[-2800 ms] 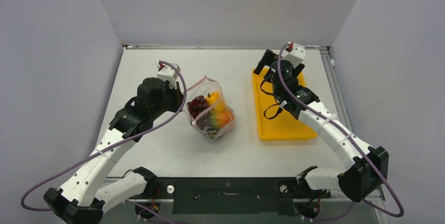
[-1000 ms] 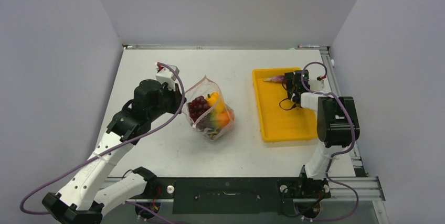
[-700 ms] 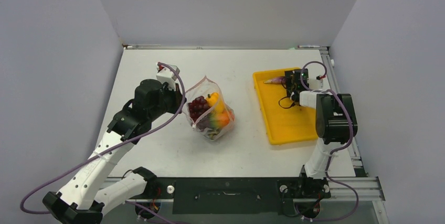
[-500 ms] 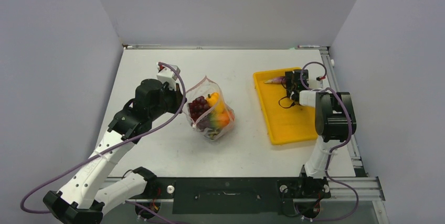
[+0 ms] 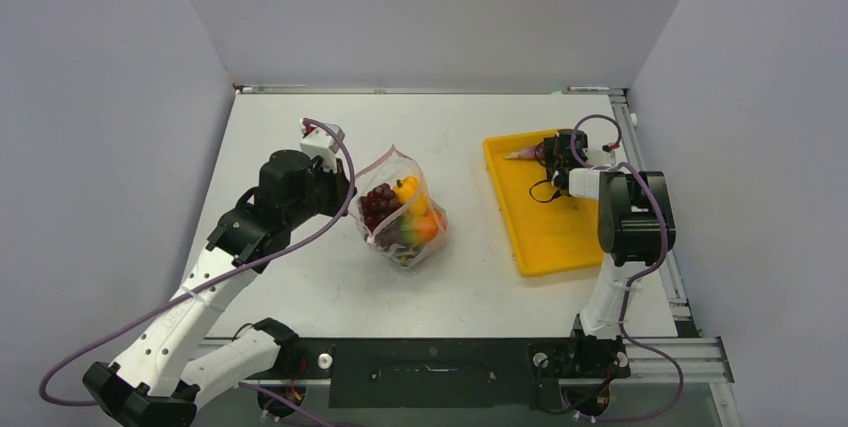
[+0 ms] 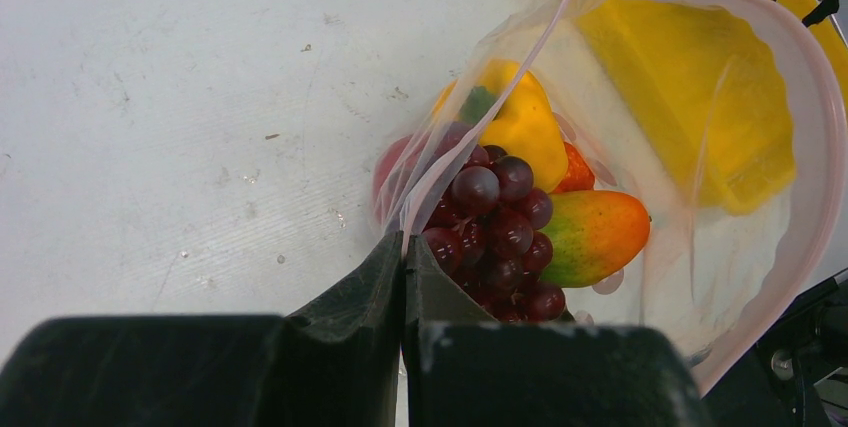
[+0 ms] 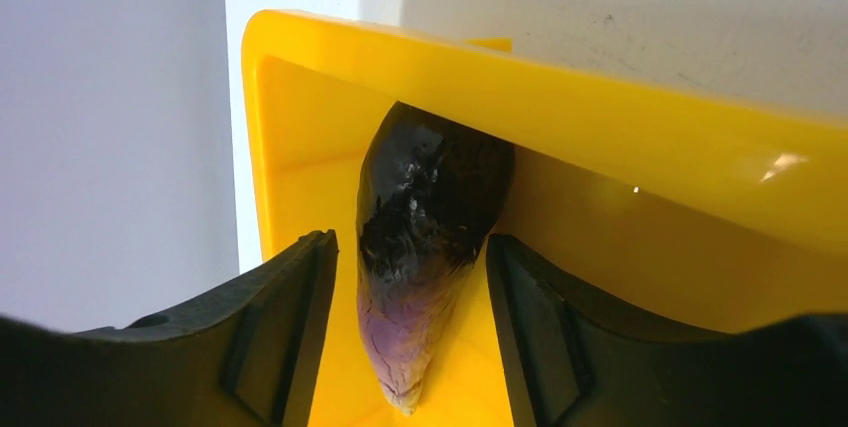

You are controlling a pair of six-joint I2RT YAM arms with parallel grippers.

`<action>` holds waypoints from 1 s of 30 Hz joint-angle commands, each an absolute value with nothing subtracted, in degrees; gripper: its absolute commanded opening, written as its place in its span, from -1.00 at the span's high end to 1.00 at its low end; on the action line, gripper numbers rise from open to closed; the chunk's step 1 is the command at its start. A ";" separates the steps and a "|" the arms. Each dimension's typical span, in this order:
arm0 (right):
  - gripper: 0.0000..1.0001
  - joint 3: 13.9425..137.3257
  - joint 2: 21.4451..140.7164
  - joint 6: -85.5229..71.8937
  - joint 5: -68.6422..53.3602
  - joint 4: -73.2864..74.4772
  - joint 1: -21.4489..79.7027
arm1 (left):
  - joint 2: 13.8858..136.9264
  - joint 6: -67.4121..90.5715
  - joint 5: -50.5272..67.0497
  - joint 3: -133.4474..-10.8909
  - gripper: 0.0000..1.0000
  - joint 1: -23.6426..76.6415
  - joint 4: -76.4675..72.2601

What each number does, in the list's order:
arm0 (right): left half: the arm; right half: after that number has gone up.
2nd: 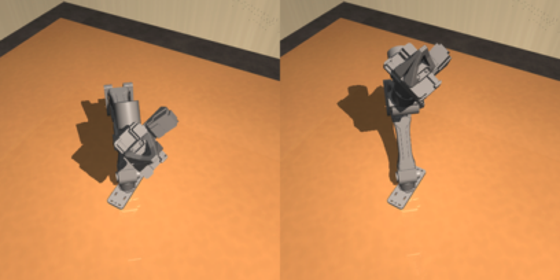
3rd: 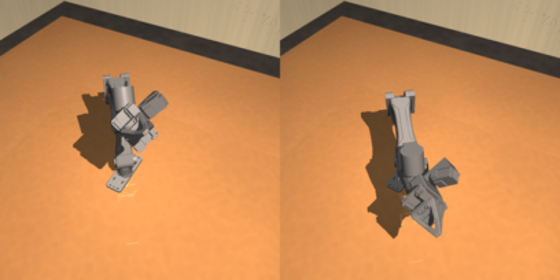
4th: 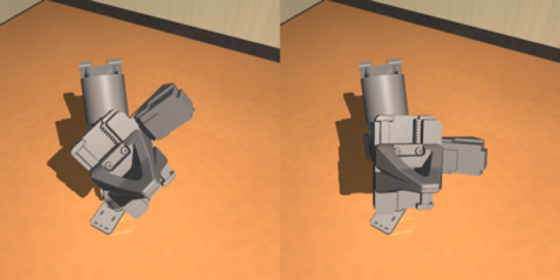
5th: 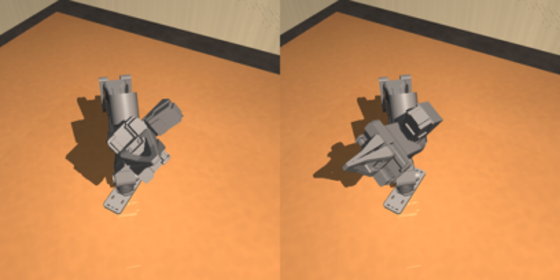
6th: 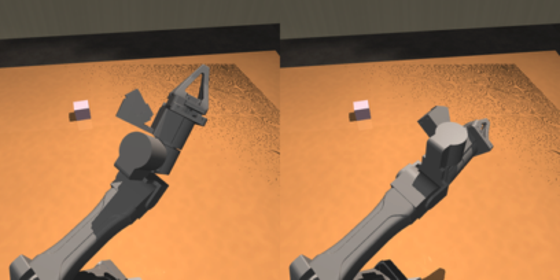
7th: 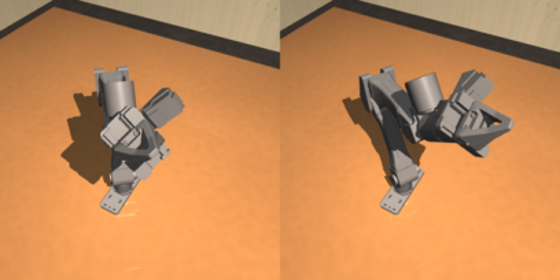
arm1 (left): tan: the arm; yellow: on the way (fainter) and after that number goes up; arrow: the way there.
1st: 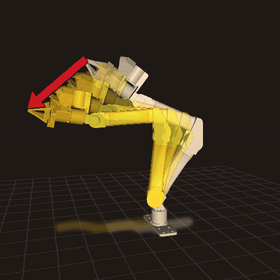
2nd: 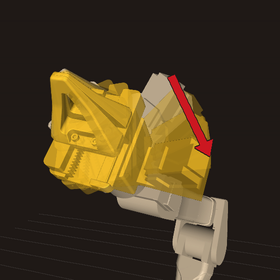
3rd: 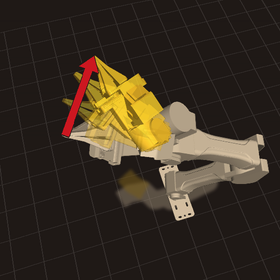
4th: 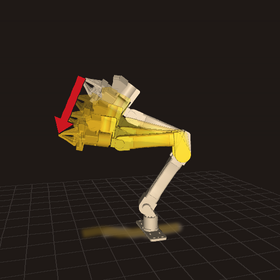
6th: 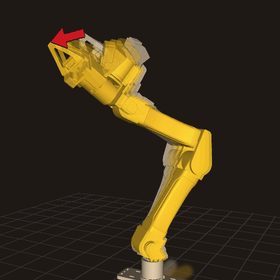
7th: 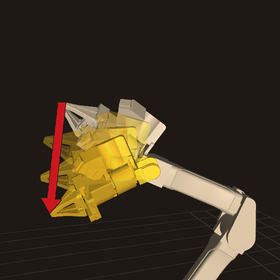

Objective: Place the food in the zip-top bag and seal the zipper
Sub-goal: Pick up the fake vegetable from the bin.

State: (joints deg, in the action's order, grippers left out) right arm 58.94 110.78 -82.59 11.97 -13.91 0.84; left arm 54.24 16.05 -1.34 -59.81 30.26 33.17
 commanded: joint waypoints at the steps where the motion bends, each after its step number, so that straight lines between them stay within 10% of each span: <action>1: -0.10 60.32 113.21 -81.41 14.29 -12.53 0.97 | 54.36 16.35 -0.44 -60.24 1.00 30.06 30.40; 14: 0.88 58.80 110.05 -78.06 14.14 -14.94 1.51 | 54.27 16.26 -0.59 -60.21 1.00 30.06 30.45; 30: 0.89 52.96 90.33 -66.38 18.56 -14.15 4.39 | 54.03 16.20 -2.16 -60.09 1.00 30.06 30.56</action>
